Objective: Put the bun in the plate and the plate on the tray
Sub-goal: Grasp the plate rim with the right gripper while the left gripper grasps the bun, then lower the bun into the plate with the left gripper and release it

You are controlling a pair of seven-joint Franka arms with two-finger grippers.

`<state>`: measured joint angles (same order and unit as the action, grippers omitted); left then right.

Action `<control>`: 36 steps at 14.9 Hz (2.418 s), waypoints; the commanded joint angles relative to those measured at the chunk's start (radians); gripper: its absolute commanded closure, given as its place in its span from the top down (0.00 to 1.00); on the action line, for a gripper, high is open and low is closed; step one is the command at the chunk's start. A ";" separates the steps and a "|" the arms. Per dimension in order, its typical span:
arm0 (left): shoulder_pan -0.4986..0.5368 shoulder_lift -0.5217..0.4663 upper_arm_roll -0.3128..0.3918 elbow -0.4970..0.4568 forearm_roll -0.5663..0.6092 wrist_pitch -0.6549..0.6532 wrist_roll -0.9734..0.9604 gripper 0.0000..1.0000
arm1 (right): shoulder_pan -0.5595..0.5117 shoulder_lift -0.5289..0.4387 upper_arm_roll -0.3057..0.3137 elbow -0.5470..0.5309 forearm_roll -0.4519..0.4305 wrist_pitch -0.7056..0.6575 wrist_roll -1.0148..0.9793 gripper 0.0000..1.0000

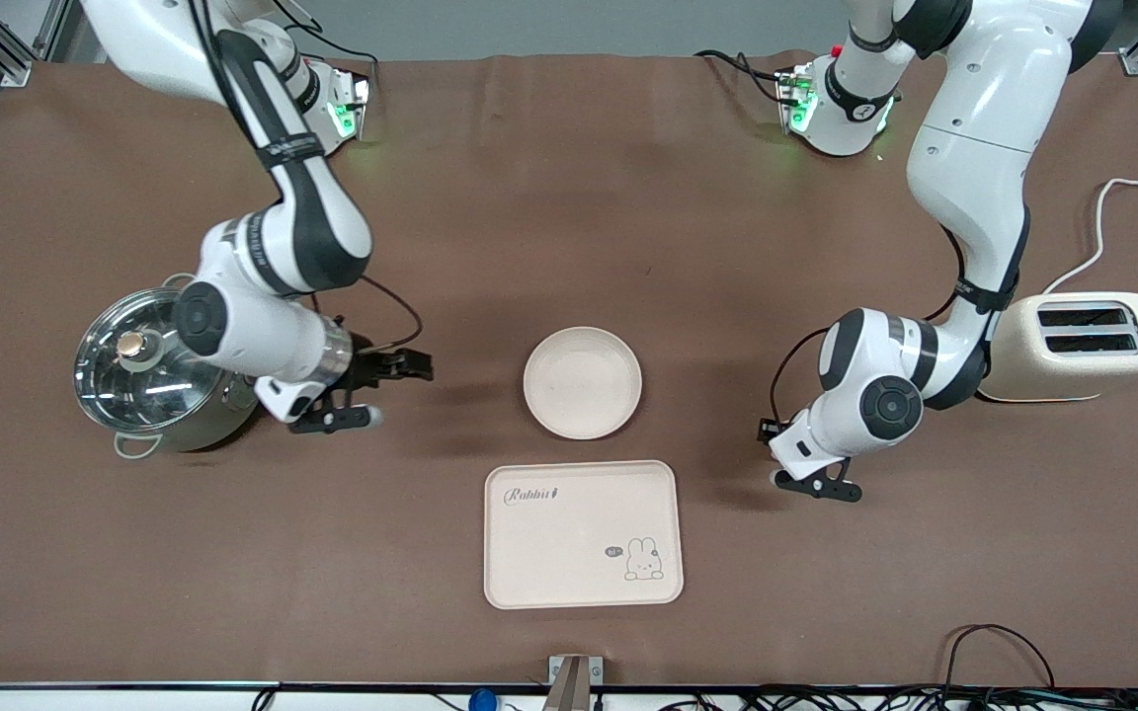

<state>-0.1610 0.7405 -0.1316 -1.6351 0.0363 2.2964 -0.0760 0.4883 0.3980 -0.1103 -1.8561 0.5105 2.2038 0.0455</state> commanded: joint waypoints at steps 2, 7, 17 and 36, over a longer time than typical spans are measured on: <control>0.001 -0.033 -0.040 -0.012 -0.010 0.011 -0.014 0.24 | 0.154 -0.019 -0.009 -0.153 0.115 0.251 0.066 1.00; -0.029 -0.027 -0.163 0.076 -0.029 -0.018 -0.345 0.22 | 0.291 0.079 -0.009 -0.144 0.137 0.428 0.201 1.00; -0.261 0.066 -0.163 0.193 -0.059 0.018 -0.800 0.23 | 0.283 0.269 -0.012 0.043 0.313 0.468 0.194 0.99; -0.094 -0.111 -0.158 0.181 0.065 -0.210 -0.485 1.00 | 0.280 0.263 -0.015 0.055 0.302 0.461 0.142 0.00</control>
<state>-0.3197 0.7291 -0.2875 -1.4274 0.0844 2.1881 -0.6845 0.7767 0.6787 -0.1283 -1.8022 0.8025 2.6704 0.2190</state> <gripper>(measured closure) 0.000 0.956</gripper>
